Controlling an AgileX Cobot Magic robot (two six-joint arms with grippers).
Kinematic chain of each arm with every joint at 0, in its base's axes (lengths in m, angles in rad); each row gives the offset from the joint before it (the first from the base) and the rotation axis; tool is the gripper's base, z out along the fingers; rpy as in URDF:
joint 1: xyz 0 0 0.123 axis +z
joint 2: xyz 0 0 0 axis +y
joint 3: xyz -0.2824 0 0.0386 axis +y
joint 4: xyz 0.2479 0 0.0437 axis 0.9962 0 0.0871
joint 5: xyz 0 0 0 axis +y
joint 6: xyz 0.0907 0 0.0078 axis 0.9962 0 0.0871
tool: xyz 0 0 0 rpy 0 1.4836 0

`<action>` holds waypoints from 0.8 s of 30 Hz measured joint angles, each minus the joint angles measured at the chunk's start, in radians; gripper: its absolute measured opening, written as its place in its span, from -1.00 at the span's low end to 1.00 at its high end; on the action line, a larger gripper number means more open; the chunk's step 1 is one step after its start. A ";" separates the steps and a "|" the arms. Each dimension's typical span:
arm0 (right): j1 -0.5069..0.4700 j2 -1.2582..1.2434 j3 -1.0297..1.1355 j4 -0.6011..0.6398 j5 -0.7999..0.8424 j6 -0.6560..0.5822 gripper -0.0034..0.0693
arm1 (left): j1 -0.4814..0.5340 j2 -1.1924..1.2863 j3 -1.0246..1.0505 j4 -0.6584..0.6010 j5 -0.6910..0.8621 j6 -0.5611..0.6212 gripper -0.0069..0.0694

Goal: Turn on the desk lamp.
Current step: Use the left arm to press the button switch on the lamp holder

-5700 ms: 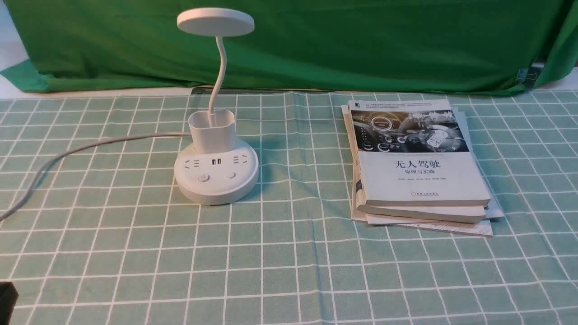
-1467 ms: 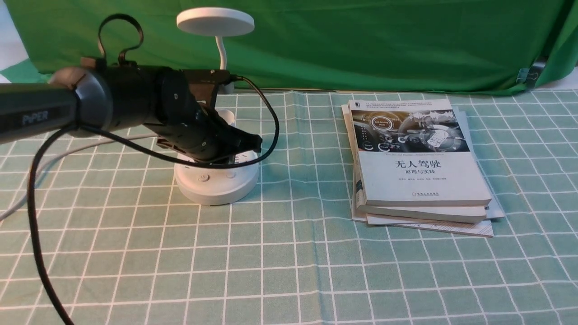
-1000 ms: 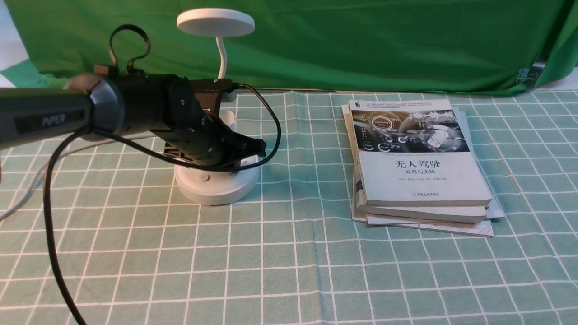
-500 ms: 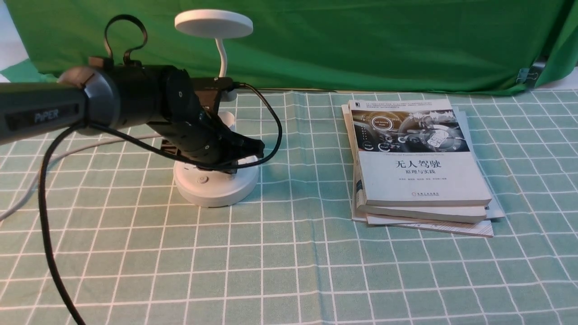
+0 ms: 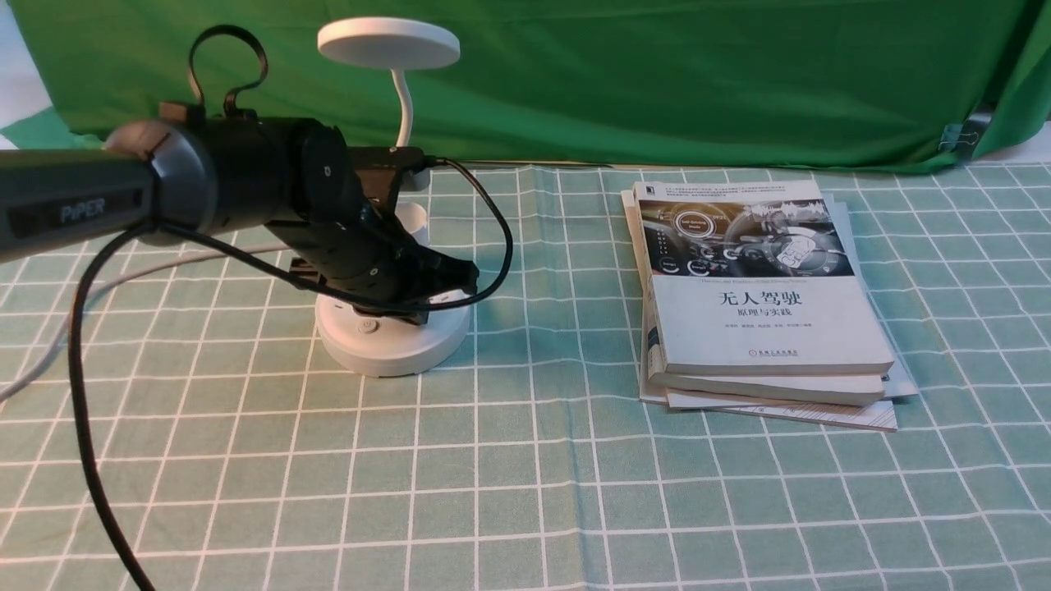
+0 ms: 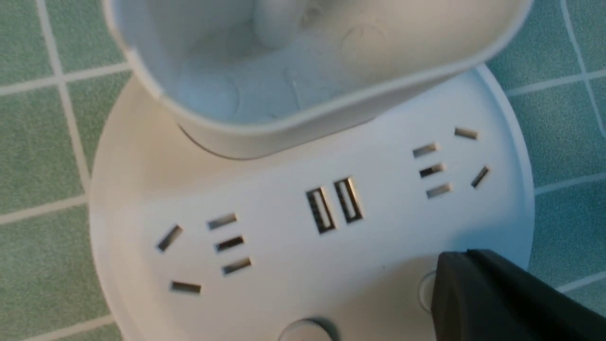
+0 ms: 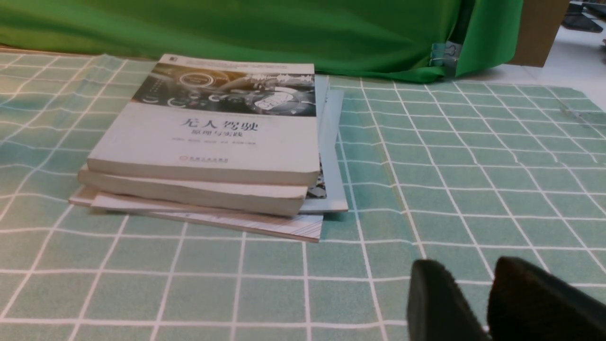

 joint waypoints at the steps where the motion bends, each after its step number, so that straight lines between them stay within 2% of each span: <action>1: 0.000 0.000 0.000 0.000 0.000 0.000 -0.25 | 0.000 0.003 0.000 0.000 0.000 0.000 -0.81; 15: 0.000 0.000 0.000 0.000 0.000 0.000 -0.25 | 0.000 -0.011 -0.006 -0.014 0.045 0.018 -0.81; 20: 0.000 0.000 0.000 0.000 0.000 0.000 -0.25 | 0.000 -0.137 -0.003 -0.065 0.164 0.047 -0.81; 22: 0.000 0.000 0.000 0.000 -0.001 0.000 -0.25 | 0.000 -0.211 0.005 -0.114 0.267 0.093 -0.81; 24: 0.000 0.000 0.000 0.000 -0.001 0.000 -0.25 | 0.000 -0.249 0.027 -0.143 0.297 0.117 -0.81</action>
